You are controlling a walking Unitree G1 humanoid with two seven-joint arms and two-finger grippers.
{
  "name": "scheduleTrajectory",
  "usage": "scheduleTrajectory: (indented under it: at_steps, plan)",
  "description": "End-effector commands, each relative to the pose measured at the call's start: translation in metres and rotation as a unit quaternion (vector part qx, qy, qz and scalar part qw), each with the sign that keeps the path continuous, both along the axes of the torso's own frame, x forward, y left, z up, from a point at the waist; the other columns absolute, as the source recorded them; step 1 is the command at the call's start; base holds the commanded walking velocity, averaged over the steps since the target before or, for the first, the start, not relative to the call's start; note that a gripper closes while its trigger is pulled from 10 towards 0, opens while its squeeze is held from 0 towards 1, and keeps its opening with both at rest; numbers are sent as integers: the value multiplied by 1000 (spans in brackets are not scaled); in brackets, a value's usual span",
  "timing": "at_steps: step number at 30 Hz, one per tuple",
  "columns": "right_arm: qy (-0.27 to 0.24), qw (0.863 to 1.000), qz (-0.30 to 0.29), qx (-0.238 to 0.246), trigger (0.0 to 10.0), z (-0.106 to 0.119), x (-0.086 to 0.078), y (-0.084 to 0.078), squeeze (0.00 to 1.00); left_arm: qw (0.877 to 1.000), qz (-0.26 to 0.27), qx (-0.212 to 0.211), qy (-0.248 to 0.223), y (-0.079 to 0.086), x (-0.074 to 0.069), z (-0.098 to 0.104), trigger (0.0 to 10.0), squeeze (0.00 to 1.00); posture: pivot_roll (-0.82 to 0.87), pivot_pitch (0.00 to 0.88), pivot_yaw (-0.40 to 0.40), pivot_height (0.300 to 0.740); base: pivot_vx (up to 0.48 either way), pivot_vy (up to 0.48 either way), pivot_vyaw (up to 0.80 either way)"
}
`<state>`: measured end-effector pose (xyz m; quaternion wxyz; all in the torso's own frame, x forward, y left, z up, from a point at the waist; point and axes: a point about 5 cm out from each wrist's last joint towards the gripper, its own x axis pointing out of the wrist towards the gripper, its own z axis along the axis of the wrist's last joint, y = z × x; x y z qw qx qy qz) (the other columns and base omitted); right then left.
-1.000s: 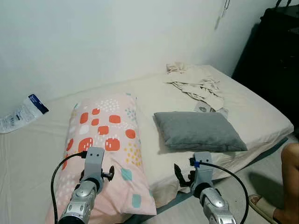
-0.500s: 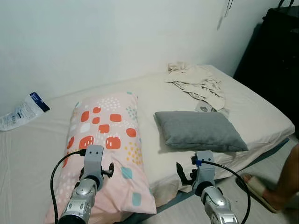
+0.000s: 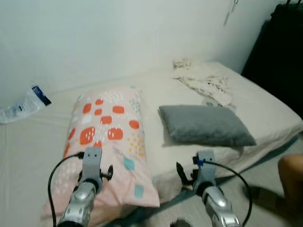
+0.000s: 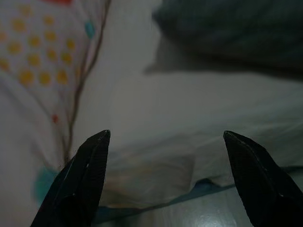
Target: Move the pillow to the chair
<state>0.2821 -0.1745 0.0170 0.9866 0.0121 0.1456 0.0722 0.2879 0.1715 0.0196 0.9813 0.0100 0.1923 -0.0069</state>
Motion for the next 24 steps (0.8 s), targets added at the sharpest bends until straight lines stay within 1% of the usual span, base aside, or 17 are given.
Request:
scheduleTrajectory:
  at_steps: [1, 5, 8, 10, 11, 13, 14, 15, 16, 17, 18, 19, 21, 22, 23, 24]
  plan:
    - [7, 1000, 6, -1, 10000, -2, -2, 3, 0, 1000, 5, 1, 11, 3, -5, -4, 10000, 0, 28, 105, -5, 596, 0, 0, 0]
    - [0, 1000, 3, 4, 10000, 0, -1, 3, 0, 1000, 5, 1, 11, 4, -5, -3, 10000, 0, 30, 108, 0, 596, 0, 0, 0]
    - [-10, 1000, -1, 12, 10000, 3, 1, 4, 0, 1000, 7, -7, 6, 4, -3, 0, 10000, 0, 33, 111, 5, 596, 0, 0, 0]
    - [-20, 1000, -6, 21, 10000, 6, 3, 5, 0, 1000, 10, -20, 0, 4, -1, 4, 10000, 0, 33, 113, 7, 596, 0, 0, 0]
    - [-24, 999, -7, 24, 10000, 8, 5, 5, 0, 999, 12, -36, -10, 4, 1, 8, 10000, 0, 34, 113, 10, 596, 0, 0, 0]
    - [-25, 999, -7, 24, 10000, 9, 5, 5, 0, 999, 11, -40, -12, 5, 1, 8, 10000, 0, 34, 114, 11, 596, 0, 0, 0]
    - [-32, 999, -8, 31, 10000, 12, 7, 4, 0, 997, 7, -79, -12, 4, 1, 11, 10000, 0, 33, 113, 12, 591, 0, 0, 0]
    - [-32, 999, -8, 31, 10000, 12, 7, 4, 0, 997, 7, -79, -12, 4, 1, 11, 10000, 0, 33, 113, 12, 591, 0, 0, 0]
    - [-36, 999, -8, 36, 10000, 13, 7, 3, 0, 995, 6, -97, -10, 4, 1, 11, 10000, 0, 33, 113, 12, 586, 0, 0, 0]
    - [-39, 998, -9, 39, 10000, 14, 7, 3, 0, 992, 1, -130, 1, 3, 0, 11, 10000, 0, 33, 113, 10, 581, 0, 0, 0]
    - [-39, 998, -9, 39, 10000, 14, 7, 3, 0, 992, 1, -130, 1, 3, 0, 11, 10000, 0, 33, 113, 10, 581, 0, 0, 0]
    - [-38, 999, -8, 36, 10000, 15, 8, 3, 0, 988, -5, -153, 4, 5, -3, 12, 10000, 0, 31, 108, 11, 576, 0, 0, 0]
    - [-43, 998, -4, 34, 10000, 17, 9, 3, 0, 984, -7, -176, 14, 14, -9, 11, 10000, 0, 33, 107, 15, 576, 0, 0, 0]
    - [-43, 998, -2, 35, 10000, 17, 10, 4, 0, 983, 10, -184, 16, 23, -12, 11, 10000, 0, 38, 110, 15, 576, 0, 0, 0]
    - [-43, 998, -1, 36, 10000, 18, 11, 4, 0, 979, 27, -202, 15, 32, -16, 11, 10000, 0, 38, 108, 14, 576, 0, 0, 0]
    - [-43, 998, -1, 36, 10000, 18, 11, 4, 0, 979, 27, -202, 15, 32, -16, 11, 10000, 0, 38, 108, 14, 576, 0, 0, 0]
